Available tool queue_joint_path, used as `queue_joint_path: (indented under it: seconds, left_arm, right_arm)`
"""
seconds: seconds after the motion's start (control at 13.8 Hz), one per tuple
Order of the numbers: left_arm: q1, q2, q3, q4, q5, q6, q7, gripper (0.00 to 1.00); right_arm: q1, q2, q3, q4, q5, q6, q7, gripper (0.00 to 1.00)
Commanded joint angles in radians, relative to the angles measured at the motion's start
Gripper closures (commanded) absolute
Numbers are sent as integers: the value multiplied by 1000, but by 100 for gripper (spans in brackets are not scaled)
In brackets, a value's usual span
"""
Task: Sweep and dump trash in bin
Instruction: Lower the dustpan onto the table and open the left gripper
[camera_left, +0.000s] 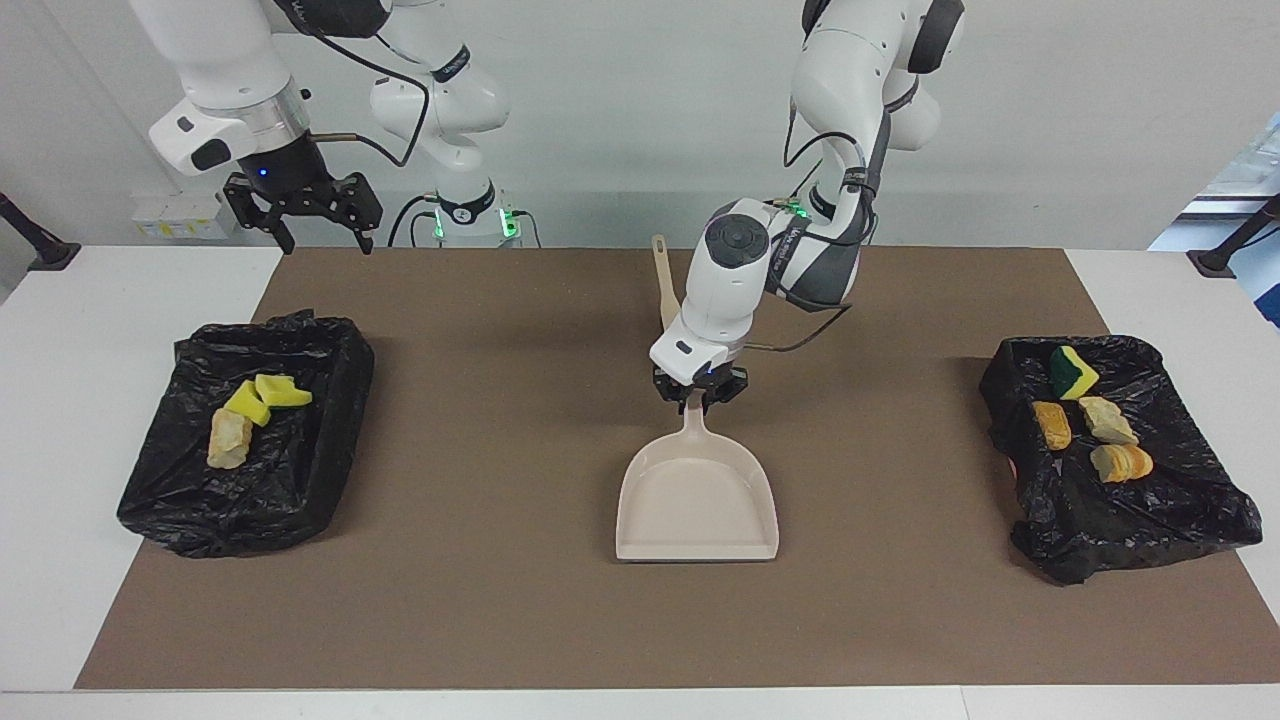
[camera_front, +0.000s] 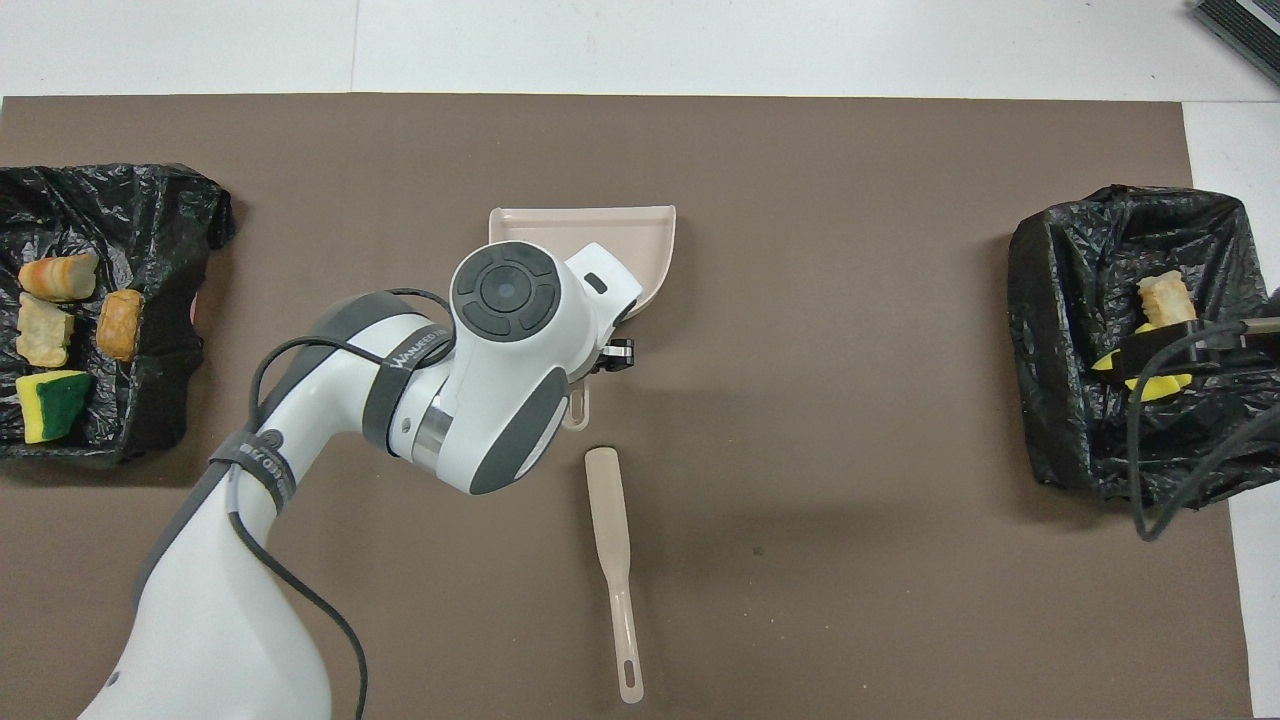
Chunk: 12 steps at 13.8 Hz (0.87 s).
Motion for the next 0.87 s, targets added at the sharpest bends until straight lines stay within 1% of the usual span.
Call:
queue_joint_path:
  seconds: [0.0, 0.22, 0.36, 0.51, 0.58, 0.65, 0.72, 0.8]
  left_arm:
    - [-22, 3, 16, 15, -13, -16, -11, 83]
    - [-25, 1, 18, 15, -13, -24, -12, 57]
    - [-25, 0, 18, 21, -5, -42, -12, 50]
    - [-21, -8, 19, 21, -4, -59, -9, 40]
    - [-15, -14, 19, 18, -4, -70, -12, 29]
    - [-13, -35, 29, 15, -4, -101, -11, 12]
    - [4, -63, 32, 4, -4, -124, -2, 0]
    - [37, -97, 30, -16, -2, -142, 6, 0]
  right_arm:
    - [-4, -21, 2, -19, 15, -7, 13, 0]
    - [-4, -21, 2, -19, 15, -7, 13, 0]
    - [-4, -21, 2, -19, 15, -7, 13, 0]
    - [-4, -21, 2, -19, 15, -7, 13, 0]
    - [-4, -21, 2, -19, 15, -7, 13, 0]
    - [-4, -21, 2, -19, 15, -7, 13, 0]
    - [-4, -21, 2, -19, 15, -7, 13, 0]
    - [-4, -21, 2, -19, 15, -7, 13, 0]
